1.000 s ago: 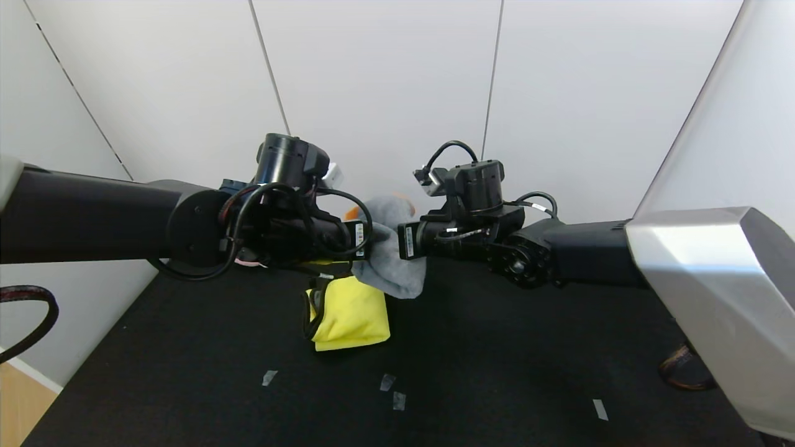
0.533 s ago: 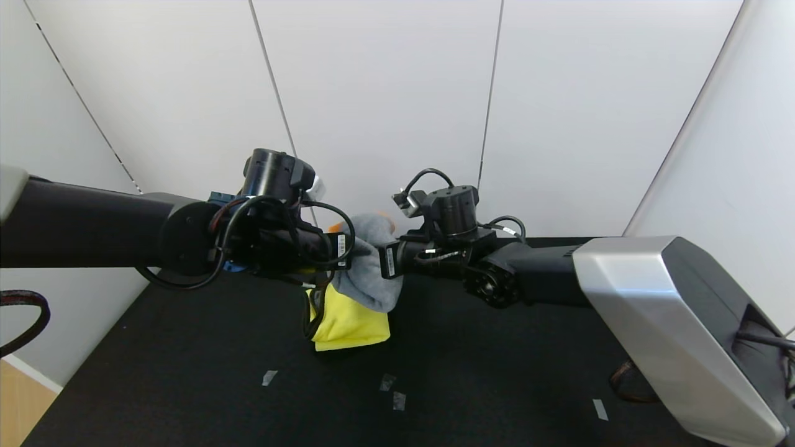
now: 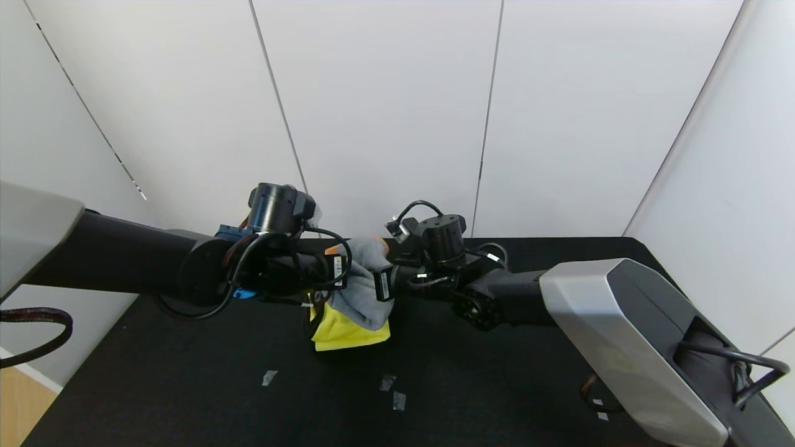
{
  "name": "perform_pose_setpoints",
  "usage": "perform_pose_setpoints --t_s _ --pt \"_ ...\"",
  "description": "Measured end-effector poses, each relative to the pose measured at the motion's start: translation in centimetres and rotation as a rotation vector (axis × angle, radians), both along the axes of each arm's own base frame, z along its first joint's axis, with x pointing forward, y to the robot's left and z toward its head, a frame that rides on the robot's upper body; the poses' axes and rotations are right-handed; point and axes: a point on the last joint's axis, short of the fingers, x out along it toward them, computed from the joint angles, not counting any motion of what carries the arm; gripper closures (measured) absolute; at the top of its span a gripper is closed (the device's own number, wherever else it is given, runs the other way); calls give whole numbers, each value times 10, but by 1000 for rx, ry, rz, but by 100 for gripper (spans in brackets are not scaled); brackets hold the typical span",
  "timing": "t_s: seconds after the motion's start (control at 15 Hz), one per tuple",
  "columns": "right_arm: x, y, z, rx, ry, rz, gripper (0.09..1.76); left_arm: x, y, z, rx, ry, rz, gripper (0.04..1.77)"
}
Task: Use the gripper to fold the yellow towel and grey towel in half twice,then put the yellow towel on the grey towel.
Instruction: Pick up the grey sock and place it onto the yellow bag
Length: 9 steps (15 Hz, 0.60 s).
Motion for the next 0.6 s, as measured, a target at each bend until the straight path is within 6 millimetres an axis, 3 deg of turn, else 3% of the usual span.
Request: perform_pose_setpoints --t_s 0.6 --pt "-1 2 -23 -54 57 20 147 5 2 -16 48 -14 28 162"
